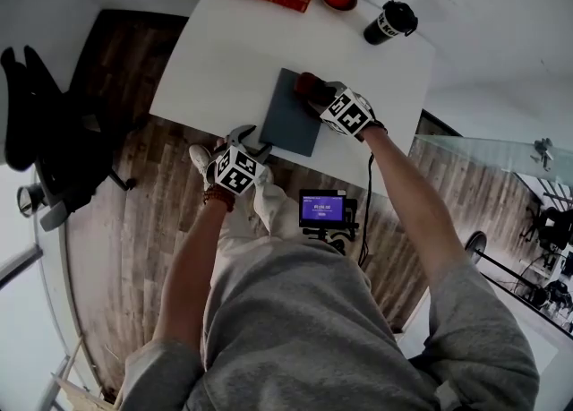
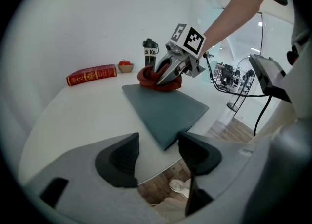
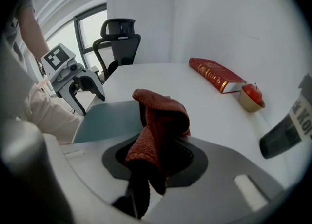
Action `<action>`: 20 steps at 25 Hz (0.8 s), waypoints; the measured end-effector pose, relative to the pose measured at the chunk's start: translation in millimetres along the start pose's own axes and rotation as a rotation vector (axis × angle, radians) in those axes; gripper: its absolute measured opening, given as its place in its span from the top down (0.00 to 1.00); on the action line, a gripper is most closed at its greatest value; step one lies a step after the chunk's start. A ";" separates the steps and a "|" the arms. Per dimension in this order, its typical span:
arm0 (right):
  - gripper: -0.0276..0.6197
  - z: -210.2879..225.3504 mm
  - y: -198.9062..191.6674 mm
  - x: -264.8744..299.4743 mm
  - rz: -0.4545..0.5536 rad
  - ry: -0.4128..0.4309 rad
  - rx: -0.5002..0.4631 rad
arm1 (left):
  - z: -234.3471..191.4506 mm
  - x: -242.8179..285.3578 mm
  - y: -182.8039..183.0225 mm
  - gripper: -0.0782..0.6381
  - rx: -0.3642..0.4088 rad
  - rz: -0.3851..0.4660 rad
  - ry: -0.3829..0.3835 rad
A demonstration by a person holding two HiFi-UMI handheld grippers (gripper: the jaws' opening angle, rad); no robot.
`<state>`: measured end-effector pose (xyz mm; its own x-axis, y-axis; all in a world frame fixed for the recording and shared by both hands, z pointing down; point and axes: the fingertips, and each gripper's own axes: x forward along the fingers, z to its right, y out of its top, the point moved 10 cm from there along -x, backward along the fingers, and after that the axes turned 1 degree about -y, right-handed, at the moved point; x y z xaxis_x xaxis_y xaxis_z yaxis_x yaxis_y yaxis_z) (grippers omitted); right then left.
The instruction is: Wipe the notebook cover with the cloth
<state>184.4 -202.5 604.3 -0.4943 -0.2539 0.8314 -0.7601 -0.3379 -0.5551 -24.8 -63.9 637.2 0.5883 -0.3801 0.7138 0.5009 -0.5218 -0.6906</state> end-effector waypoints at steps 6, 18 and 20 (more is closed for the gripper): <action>0.78 -9.0 -2.4 -1.3 0.012 0.001 0.015 | -0.2 0.2 0.4 0.55 0.001 -0.001 0.002; 0.77 -38.4 -6.4 -2.1 0.043 0.039 0.034 | -0.7 1.1 0.8 0.55 -0.002 -0.004 0.004; 0.77 -44.8 -6.8 -2.5 0.047 0.048 0.031 | -0.6 1.1 1.0 0.55 -0.002 -0.004 0.004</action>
<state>172.0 -159.0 607.2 -0.5497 -0.2263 0.8041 -0.7222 -0.3550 -0.5936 -24.1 -65.3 637.3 0.5835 -0.3812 0.7171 0.5017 -0.5252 -0.6874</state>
